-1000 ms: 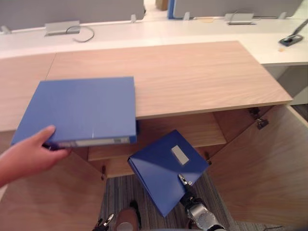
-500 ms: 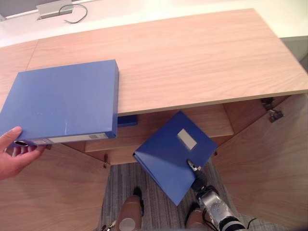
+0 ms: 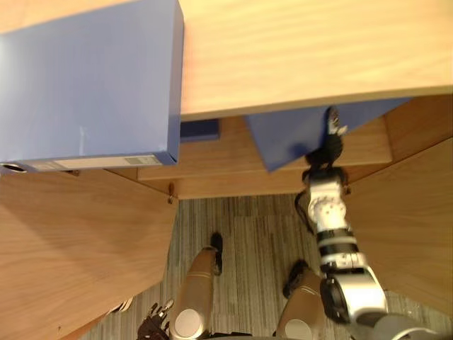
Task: Walk over to the cabinet, pick up the folder, carry it to the office cabinet, place the folder inside the office cabinet, then close the office cabinet door
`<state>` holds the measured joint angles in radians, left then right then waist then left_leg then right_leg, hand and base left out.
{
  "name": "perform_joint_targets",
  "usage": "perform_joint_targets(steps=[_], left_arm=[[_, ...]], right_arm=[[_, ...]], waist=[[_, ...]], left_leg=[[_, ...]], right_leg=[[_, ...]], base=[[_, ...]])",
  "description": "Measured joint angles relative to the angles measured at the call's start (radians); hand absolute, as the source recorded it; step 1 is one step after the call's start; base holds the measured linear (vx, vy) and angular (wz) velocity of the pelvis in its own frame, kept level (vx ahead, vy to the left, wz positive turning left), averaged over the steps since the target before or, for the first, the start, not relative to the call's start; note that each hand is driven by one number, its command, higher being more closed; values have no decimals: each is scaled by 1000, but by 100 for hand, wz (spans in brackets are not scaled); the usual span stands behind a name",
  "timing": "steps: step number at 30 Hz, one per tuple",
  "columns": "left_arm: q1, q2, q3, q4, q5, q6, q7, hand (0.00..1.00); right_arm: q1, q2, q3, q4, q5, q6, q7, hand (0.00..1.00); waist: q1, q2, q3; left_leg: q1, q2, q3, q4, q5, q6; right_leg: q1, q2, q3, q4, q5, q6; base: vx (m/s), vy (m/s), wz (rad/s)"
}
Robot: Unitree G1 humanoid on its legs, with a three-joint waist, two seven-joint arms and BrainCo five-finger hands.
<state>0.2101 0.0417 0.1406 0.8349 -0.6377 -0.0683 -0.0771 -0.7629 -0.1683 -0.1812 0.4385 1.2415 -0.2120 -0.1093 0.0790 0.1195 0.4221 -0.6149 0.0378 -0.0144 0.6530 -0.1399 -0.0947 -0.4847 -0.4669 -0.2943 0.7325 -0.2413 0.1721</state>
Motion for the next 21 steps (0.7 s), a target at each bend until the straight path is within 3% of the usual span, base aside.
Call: perform_joint_targets(steps=[5, 8, 14, 21], left_arm=[[-17, -16, -18, -28, -30, -5, 27, 0], [-30, -13, -28, -22, -29, -5, 44, 0], [-51, -8, -49, -13, -23, -5, 59, 0], [-91, -2, -72, -21, -31, -8, 98, 0]], right_arm=[[-226, -76, -162, 82, 93, -100, -126, 100], [-313, -126, -190, 142, 151, -127, -193, 100], [-467, -227, -170, 298, 153, -114, -264, 100], [-544, -318, -42, 454, 153, -43, -340, 100]], waist=[[22, 33, 28], [25, 47, 33], [27, 67, 41], [29, 81, 48]], left_leg=[[-117, -27, 3, 111, -21, 20], [-192, -45, -2, 198, -51, 19], [-291, -66, 3, 250, -57, 17], [-353, -85, 8, 286, -50, 25]], right_leg=[[-117, -54, 23, 124, -23, 3], [-189, -86, 50, 211, -66, 19], [-301, -115, 86, 281, -81, 33], [-389, -134, 128, 348, -95, 31]], base=[[-51, 19, 12], [-73, 31, 18], [-34, 21, 9], [44, 1, 6]])
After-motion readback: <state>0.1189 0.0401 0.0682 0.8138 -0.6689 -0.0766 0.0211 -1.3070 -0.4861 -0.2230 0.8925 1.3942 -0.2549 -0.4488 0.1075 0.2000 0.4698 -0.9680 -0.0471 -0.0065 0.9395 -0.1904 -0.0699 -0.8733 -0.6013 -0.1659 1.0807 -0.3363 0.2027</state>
